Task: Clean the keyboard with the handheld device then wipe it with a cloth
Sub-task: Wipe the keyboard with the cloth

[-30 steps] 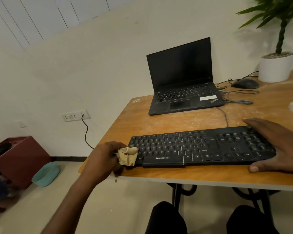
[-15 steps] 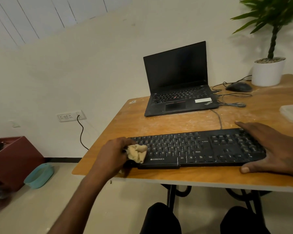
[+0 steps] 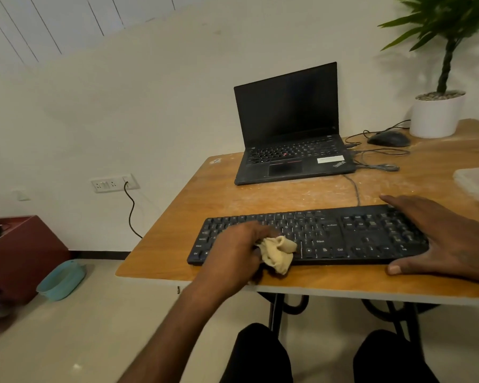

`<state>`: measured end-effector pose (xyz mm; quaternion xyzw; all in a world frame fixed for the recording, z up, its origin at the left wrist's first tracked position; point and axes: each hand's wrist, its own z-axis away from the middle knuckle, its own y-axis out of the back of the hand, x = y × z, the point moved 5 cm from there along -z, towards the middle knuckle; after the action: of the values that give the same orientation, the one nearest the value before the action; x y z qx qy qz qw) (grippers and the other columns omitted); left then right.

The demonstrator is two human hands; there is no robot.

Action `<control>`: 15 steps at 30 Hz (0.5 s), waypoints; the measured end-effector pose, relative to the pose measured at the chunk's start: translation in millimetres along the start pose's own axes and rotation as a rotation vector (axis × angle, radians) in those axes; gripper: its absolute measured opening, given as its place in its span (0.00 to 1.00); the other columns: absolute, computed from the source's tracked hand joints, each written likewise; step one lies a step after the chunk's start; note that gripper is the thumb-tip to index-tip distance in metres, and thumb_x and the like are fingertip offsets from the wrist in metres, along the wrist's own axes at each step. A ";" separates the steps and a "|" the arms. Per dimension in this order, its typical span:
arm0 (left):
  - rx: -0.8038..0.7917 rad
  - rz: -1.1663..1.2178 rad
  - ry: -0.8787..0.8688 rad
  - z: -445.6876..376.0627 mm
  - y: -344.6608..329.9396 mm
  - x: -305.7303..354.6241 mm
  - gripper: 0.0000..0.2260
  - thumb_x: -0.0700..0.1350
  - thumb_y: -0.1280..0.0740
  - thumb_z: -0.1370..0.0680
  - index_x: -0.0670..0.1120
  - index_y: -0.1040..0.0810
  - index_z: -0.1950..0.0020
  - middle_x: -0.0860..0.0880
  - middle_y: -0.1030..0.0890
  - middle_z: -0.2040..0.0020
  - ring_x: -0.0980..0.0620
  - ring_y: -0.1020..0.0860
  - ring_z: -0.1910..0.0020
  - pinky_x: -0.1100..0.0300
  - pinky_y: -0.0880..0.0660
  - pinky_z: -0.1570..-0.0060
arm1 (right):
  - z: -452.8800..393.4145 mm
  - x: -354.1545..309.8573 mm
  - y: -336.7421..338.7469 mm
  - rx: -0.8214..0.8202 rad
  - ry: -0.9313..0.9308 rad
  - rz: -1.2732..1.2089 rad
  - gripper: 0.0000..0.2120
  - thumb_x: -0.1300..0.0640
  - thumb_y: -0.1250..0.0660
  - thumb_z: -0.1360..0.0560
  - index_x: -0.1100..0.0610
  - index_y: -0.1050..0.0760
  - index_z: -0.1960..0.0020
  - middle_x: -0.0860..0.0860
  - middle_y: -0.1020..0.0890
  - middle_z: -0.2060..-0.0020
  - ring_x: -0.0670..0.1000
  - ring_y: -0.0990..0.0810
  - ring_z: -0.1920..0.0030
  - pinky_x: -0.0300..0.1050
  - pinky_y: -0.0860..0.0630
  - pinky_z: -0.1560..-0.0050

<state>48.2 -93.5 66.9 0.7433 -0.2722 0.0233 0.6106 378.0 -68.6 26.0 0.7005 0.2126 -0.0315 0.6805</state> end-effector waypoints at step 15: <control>0.004 -0.007 0.029 -0.4 0.4 -9.0 0.21 0.32 0.35 0.23 0.52 0.17 0.37 0.54 0.17 0.41 0.54 0.20 0.43 0.58 0.21 0.45 | -2.0 2.6 -2.7 0.002 0.007 0.009 0.60 0.15 0.34 0.47 0.26 0.65 0.26 0.44 0.43 0.22 0.50 0.39 0.25 0.62 0.30 0.30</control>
<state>40.4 -89.8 64.1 0.7452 -0.2607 0.0324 0.6129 379.0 -66.0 22.7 0.7024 0.2117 -0.0261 0.6790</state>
